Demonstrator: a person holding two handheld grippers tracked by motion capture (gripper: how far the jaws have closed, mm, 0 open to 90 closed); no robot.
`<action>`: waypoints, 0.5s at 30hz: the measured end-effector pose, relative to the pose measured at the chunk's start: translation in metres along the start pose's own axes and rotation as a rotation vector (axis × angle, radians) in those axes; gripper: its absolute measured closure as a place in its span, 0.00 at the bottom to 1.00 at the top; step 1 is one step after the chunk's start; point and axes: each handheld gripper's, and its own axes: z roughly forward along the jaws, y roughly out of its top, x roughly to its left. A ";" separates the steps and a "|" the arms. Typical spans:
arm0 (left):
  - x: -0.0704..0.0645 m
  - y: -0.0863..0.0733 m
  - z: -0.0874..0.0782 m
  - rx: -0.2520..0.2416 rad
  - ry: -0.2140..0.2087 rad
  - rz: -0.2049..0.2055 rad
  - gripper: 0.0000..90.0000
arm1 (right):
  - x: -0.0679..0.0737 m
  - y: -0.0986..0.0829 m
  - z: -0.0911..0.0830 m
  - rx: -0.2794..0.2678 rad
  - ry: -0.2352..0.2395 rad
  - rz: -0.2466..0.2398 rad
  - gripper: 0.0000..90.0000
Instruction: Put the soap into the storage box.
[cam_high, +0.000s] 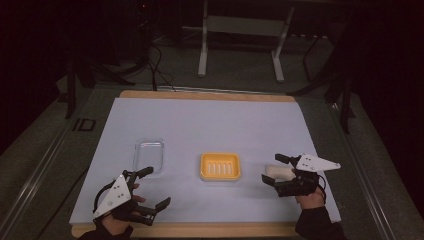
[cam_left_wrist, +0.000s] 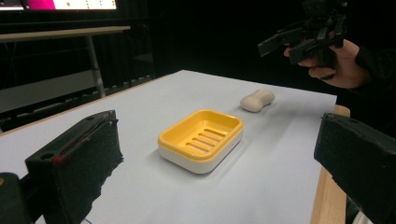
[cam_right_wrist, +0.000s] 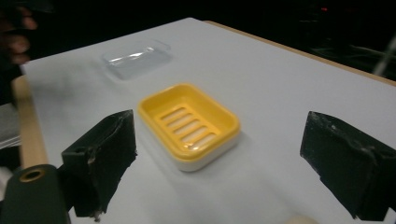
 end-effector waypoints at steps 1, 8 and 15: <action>0.000 0.000 0.000 -0.001 -0.001 0.000 0.01 | -0.001 0.000 -0.001 -0.003 -0.010 0.006 0.11; -0.001 0.000 0.000 0.003 0.002 0.002 0.01 | -0.001 0.002 -0.004 -0.004 -0.016 0.008 0.11; 0.000 0.000 0.000 0.009 0.001 0.004 0.01 | 0.000 0.003 0.001 0.067 -0.010 -0.018 0.11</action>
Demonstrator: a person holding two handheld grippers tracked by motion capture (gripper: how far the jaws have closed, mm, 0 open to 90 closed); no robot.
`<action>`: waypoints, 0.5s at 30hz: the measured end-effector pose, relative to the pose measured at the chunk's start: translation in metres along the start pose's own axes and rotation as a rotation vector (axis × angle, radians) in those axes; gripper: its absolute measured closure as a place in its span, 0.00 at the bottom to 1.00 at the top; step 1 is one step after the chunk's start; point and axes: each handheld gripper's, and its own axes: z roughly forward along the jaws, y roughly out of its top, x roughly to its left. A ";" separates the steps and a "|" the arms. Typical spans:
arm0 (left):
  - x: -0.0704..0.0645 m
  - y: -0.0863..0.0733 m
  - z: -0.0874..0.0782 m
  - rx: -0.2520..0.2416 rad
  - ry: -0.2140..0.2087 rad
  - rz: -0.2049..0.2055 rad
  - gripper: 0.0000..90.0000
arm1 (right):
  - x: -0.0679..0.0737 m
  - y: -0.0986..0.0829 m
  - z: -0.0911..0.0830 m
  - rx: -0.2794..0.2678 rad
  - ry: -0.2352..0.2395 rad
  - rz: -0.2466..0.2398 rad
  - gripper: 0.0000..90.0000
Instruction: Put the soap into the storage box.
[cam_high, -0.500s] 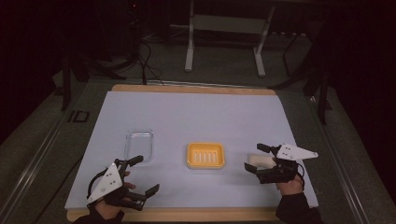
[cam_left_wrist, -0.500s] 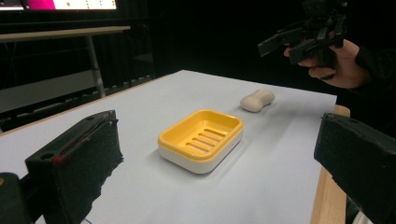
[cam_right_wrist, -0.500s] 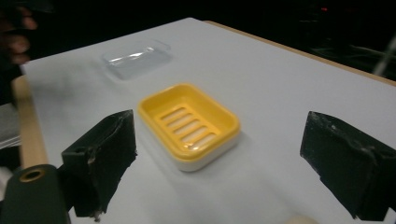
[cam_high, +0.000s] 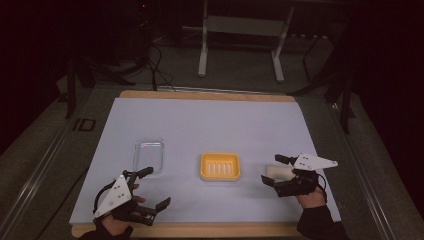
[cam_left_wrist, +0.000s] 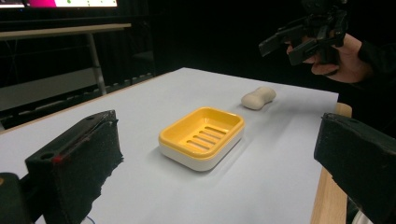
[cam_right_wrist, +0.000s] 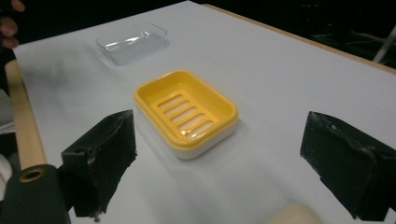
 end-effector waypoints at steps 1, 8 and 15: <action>0.000 0.000 0.000 0.001 0.000 0.000 0.01 | 0.000 0.001 0.000 0.002 -0.001 0.000 0.11; -0.001 0.000 -0.001 0.001 0.004 -0.003 0.01 | -0.001 0.011 -0.004 0.031 0.027 -0.038 0.10; -0.001 0.000 -0.003 0.004 0.008 0.001 0.01 | 0.000 0.018 -0.006 0.141 0.085 -0.131 0.10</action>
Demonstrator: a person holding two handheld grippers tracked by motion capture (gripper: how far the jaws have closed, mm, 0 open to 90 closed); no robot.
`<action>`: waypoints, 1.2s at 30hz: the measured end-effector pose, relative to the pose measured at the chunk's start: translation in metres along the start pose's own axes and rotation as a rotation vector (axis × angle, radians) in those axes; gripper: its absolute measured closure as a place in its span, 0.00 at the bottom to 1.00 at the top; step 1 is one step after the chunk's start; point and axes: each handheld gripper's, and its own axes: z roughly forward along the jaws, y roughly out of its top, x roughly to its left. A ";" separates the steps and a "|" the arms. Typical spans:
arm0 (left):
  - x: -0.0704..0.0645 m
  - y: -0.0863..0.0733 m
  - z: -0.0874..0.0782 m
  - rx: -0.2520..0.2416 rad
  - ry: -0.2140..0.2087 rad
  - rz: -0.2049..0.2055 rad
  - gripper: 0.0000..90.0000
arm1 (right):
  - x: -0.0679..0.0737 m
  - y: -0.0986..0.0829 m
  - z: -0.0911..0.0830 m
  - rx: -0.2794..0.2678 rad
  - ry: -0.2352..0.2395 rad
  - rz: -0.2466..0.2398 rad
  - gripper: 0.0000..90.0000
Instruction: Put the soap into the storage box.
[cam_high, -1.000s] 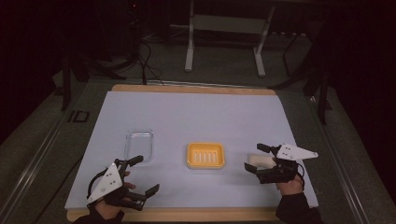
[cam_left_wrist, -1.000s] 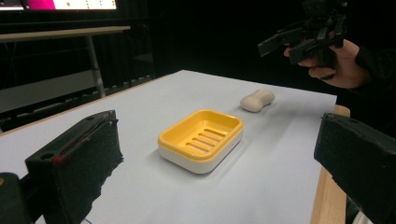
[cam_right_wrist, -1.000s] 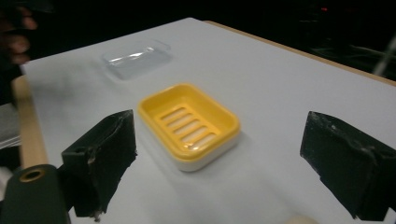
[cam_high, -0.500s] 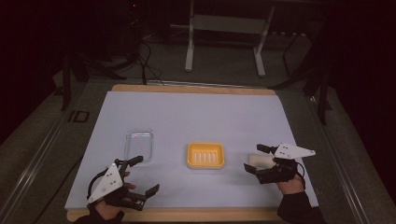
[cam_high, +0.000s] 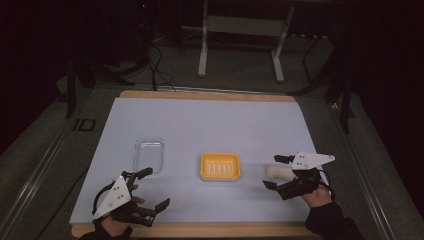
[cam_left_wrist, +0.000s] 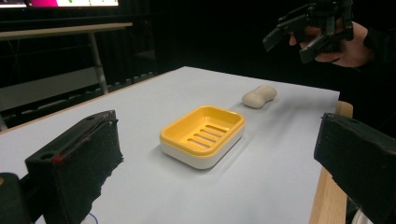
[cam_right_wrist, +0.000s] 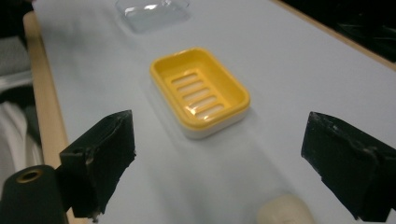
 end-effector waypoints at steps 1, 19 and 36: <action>0.000 0.000 0.000 0.001 0.001 -0.001 0.01 | -0.001 0.001 0.001 0.025 0.034 0.003 0.10; 0.002 -0.001 0.001 0.011 -0.005 -0.009 0.01 | -0.011 0.012 0.001 0.325 0.152 -0.075 0.11; 0.002 -0.001 0.002 0.014 -0.016 -0.013 0.01 | -0.015 0.014 0.016 0.590 0.225 -0.087 0.11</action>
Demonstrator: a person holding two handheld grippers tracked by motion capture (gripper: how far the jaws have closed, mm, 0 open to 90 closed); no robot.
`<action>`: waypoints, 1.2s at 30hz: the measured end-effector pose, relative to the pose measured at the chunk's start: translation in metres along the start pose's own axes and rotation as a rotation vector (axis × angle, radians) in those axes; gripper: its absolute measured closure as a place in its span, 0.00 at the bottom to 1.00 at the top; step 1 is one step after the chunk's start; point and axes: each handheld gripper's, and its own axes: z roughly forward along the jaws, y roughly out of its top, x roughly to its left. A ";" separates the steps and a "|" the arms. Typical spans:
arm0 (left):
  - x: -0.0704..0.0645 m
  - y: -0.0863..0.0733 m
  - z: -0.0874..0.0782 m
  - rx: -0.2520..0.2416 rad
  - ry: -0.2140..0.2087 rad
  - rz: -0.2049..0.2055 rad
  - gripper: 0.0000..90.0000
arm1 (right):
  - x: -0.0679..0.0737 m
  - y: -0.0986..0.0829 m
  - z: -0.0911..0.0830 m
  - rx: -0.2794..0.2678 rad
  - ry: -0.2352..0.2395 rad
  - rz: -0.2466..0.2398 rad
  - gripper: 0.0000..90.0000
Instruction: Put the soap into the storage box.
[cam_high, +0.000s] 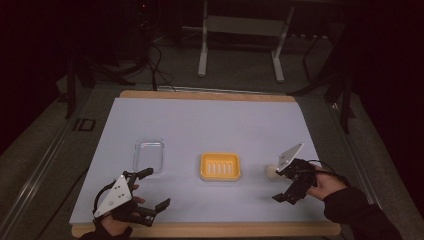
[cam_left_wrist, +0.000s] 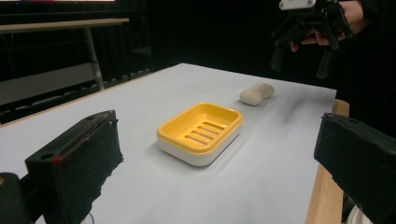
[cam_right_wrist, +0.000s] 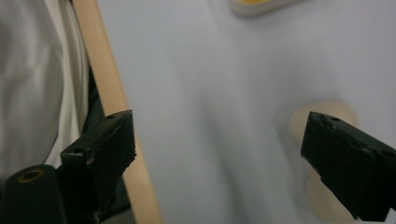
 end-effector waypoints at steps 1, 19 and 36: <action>0.000 0.000 0.000 -0.001 0.001 0.000 0.01 | 0.001 0.000 0.001 0.031 0.006 0.001 0.11; 0.000 -0.001 0.001 0.007 -0.001 -0.001 0.01 | -0.009 -0.002 0.007 0.262 0.037 0.023 0.14; 0.000 -0.001 0.001 0.010 -0.006 -0.009 0.01 | -0.023 -0.011 0.005 0.418 0.000 -0.019 0.14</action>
